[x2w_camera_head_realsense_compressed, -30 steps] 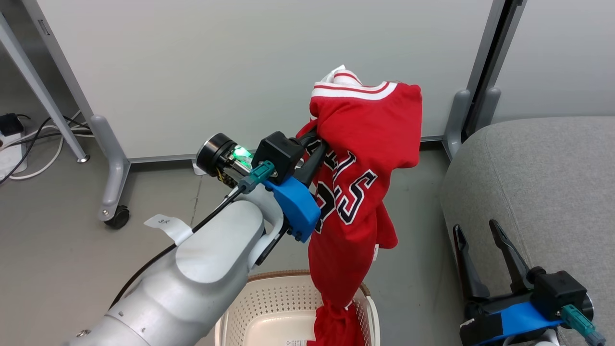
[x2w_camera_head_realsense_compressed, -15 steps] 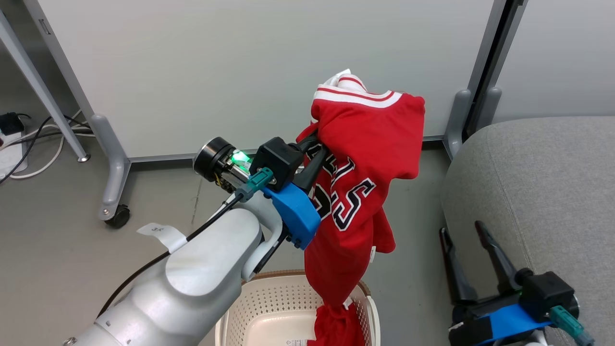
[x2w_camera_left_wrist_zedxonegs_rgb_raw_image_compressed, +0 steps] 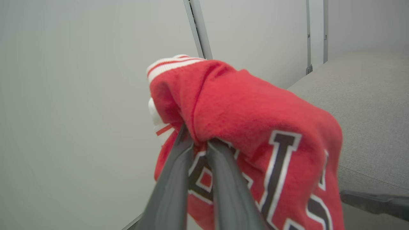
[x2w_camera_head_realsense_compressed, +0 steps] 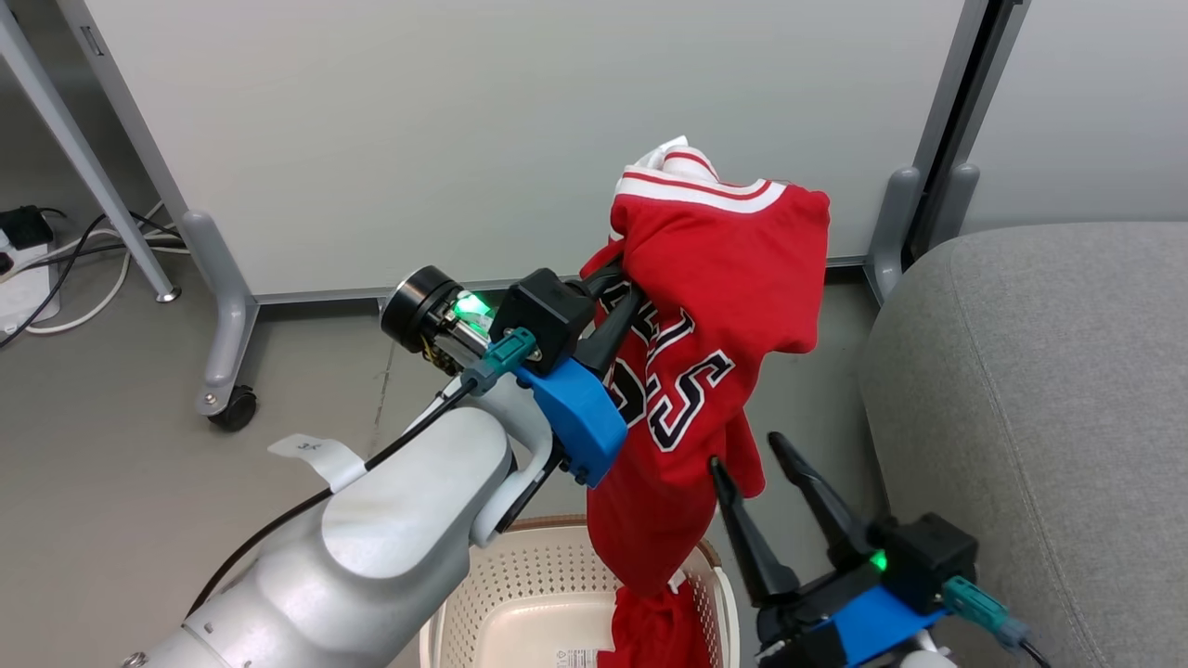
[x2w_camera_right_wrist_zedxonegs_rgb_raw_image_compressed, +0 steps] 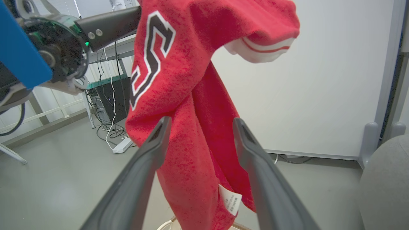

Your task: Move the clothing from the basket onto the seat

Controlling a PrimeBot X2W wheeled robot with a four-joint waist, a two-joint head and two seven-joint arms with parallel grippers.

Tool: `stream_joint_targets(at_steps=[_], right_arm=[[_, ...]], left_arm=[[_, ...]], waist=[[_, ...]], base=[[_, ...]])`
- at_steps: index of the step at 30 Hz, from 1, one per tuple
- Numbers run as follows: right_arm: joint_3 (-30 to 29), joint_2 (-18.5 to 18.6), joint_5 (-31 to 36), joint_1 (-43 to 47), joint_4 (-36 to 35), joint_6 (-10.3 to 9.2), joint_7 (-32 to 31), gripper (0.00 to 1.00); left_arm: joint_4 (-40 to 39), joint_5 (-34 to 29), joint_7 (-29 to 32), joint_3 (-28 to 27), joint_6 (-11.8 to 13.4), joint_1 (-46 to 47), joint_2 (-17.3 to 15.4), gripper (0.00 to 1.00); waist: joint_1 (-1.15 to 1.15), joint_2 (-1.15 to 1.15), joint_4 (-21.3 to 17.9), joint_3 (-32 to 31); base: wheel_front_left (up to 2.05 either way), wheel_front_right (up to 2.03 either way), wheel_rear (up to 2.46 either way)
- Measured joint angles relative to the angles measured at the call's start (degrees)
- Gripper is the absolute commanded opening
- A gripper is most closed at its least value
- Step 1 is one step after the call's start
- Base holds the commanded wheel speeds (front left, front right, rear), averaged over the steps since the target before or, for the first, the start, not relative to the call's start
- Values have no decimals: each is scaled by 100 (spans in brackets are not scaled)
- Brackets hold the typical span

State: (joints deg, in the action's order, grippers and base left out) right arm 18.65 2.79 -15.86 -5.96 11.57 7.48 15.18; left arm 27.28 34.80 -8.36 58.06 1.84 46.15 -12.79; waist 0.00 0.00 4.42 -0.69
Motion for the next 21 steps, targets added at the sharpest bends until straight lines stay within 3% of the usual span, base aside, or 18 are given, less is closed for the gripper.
stream_joint_targets(at_steps=[13, 21], right_arm=[[784, -1, -494, -1018, 789, 0, 0, 100], [976, -1, -823, -1412, 996, 0, 0, 100]], left_arm=[[-2, -1, -20, 108, -20, 46, 134, 0], [76, 8, -86, 148, -47, 113, 232, 0]], waist=[[0, 0, 217, 98], [0, 0, 327, 170]], base=[[0, 0, 0], [0, 0, 0]])
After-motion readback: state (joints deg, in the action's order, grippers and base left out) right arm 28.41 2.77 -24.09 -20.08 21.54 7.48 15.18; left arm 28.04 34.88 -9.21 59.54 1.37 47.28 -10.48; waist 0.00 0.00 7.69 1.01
